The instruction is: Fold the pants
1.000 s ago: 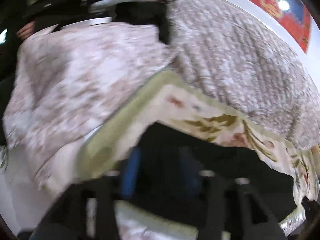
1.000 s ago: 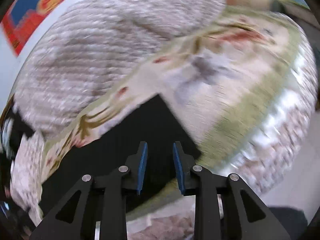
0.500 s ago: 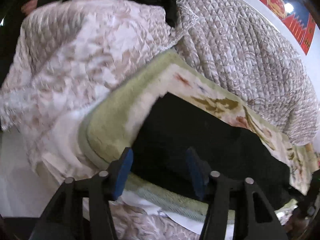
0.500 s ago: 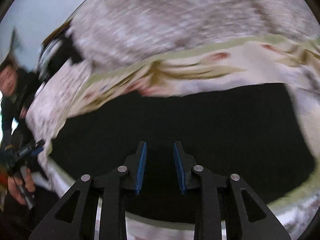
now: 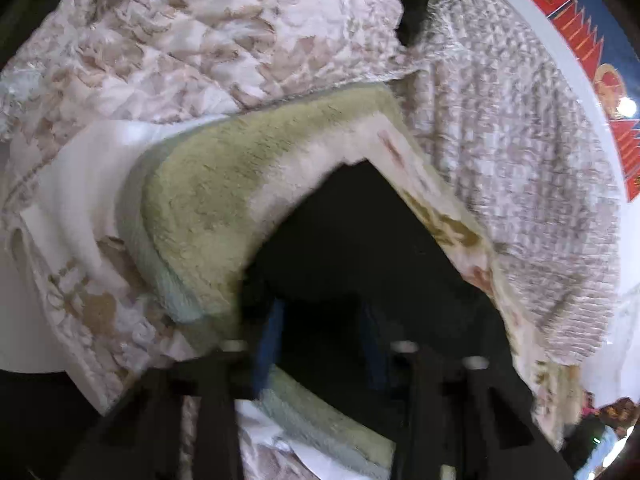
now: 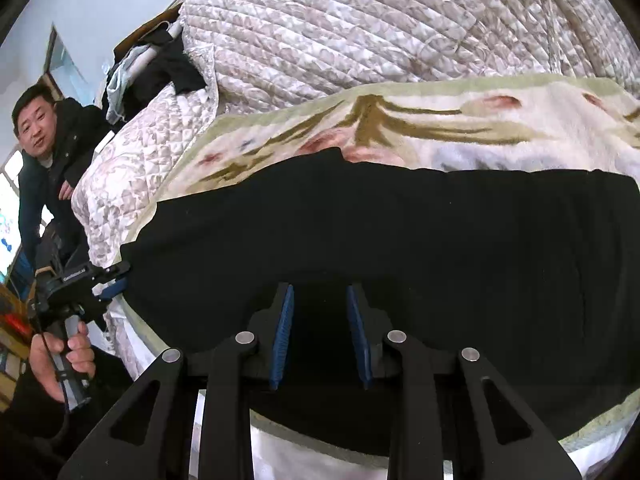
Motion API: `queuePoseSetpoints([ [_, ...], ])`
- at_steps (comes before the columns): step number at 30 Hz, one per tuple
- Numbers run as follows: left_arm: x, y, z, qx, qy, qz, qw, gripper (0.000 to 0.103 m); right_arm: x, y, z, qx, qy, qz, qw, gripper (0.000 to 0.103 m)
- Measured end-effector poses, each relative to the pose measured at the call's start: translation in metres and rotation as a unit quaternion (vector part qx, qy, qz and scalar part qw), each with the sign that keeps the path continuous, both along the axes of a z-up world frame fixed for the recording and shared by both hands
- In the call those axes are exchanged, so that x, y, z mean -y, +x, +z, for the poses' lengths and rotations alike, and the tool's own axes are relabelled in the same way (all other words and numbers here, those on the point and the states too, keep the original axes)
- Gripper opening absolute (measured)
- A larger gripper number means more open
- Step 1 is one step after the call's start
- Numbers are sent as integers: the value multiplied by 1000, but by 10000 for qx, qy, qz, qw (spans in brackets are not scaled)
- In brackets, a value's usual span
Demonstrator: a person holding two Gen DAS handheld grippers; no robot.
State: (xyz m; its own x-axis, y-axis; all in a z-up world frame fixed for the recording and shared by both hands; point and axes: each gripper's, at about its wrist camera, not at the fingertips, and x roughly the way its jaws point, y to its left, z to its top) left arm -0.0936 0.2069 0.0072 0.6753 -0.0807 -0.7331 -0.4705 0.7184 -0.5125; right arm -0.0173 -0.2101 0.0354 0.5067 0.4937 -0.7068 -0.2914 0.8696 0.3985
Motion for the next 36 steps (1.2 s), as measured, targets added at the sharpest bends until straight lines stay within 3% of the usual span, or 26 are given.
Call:
queuePoseSetpoints([
  [3, -4, -2, 1, 34, -69, 38, 10000, 4, 1, -1, 1, 40, 28, 13, 10000, 28],
  [9, 6, -21, 34, 205, 132, 14, 9997, 4, 6, -4, 3, 86, 51, -11, 9999, 28],
  [12, 6, -26, 35, 192, 229, -130, 9995, 4, 7, -5, 4, 94, 87, -20, 9999, 28],
  [13, 6, -21, 29, 129, 292, -289, 9991, 4, 7, -4, 3, 88, 81, -12, 9999, 28],
  [15, -3, -15, 15, -286, 285, -176, 9990, 5, 6, -3, 1, -18, -44, -44, 10000, 28],
  [17, -10, -17, 15, -285, 123, -100, 9995, 8, 8, -2, -3, -125, -131, -99, 9998, 28],
  [20, -11, -16, 41, -75, 704, -105, 9974, 10, 20, -3, 2, -32, -166, -256, 9995, 28],
  [21, -9, -10, 52, 32, 885, -199, 9959, 20, 25, -2, 3, -19, -178, -318, 9993, 28],
  [22, -6, -2, 61, 116, 1006, -360, 9942, 46, 32, 1, 6, -5, -182, -420, 9990, 28],
  [24, 2, 26, 72, 279, 1192, -845, 9889, 72, 43, 8, 10, 5, -207, -575, 9981, 28],
  [26, 10, 58, 73, 363, 1488, -1215, 9807, 72, 50, 16, 18, 92, -274, -642, 9975, 28],
  [28, 18, 96, 61, 100, 1734, -1535, 9728, 72, 53, 22, 25, 220, -382, -655, 9969, 28],
  [29, 21, 110, 54, -18, 1845, -1623, 9693, 71, 54, 26, 27, 250, -412, -643, 9968, 28],
  [30, 23, 120, 46, -157, 1912, -1676, 9670, 62, 54, 29, 28, 283, -438, -626, 9967, 28],
  [31, 23, 129, 37, -324, 1951, -1705, 9653, 39, 55, 31, 29, 298, -456, -620, 9966, 28],
  [32, 23, 132, 31, -423, 1976, -1708, 9644, 27, 55, 34, 29, 310, -488, -617, 9964, 28],
  [33, 23, 136, 27, -489, 2055, -1661, 9632, 7, 55, 37, 27, 306, -526, -618, 9962, 28],
  [36, 25, 134, 28, -343, 2309, -1567, 9597, 3, 59, 40, 19, 263, -671, -721, 9948, 28],
])
